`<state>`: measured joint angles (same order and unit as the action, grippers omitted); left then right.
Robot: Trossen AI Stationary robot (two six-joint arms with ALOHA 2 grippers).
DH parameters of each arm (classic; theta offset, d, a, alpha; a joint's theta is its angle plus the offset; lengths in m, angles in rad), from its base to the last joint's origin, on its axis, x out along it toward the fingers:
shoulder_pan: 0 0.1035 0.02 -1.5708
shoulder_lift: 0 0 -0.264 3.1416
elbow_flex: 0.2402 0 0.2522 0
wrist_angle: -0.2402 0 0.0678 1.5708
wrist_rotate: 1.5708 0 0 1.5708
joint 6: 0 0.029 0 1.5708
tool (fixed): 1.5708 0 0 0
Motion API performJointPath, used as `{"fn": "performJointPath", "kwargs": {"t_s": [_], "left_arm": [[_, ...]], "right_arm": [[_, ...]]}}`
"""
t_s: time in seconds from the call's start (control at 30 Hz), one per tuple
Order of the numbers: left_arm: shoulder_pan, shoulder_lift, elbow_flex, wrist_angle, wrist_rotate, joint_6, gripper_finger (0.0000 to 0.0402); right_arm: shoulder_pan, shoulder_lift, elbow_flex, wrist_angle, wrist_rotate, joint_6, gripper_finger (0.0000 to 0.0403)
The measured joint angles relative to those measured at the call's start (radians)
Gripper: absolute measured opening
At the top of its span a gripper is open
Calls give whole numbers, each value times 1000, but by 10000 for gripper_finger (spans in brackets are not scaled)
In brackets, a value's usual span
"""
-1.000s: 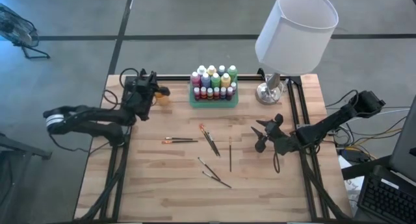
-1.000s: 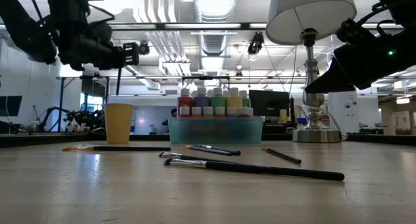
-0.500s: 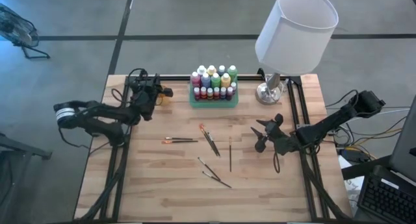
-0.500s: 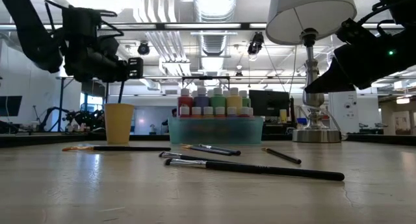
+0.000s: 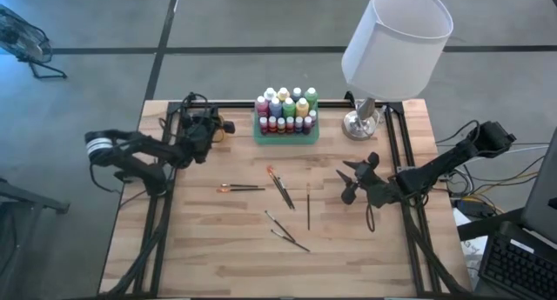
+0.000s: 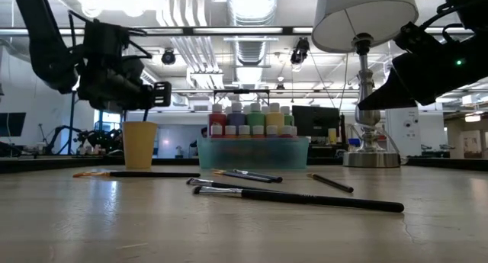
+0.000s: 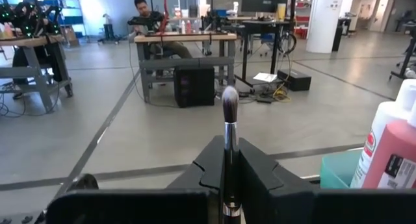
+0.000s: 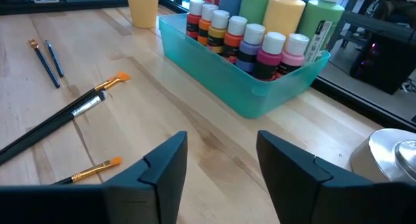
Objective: Pick & Place Paint Supplies
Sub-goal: Put the silver paintbrush into the orange cup
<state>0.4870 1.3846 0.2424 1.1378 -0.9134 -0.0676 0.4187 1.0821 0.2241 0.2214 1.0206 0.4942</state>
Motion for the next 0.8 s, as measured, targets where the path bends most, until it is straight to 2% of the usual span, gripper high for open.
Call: {"fn": "performJointPath", "kwargs": {"t_s": [0.43,0.8], "left_arm": [[0,69,0,-1,-3,-40,26],[0,86,0,-24,-3,-63,37]], "right_arm": [[0,0,0,0,0,0,166],[-1,0,-1,0,0,0,192]]}}
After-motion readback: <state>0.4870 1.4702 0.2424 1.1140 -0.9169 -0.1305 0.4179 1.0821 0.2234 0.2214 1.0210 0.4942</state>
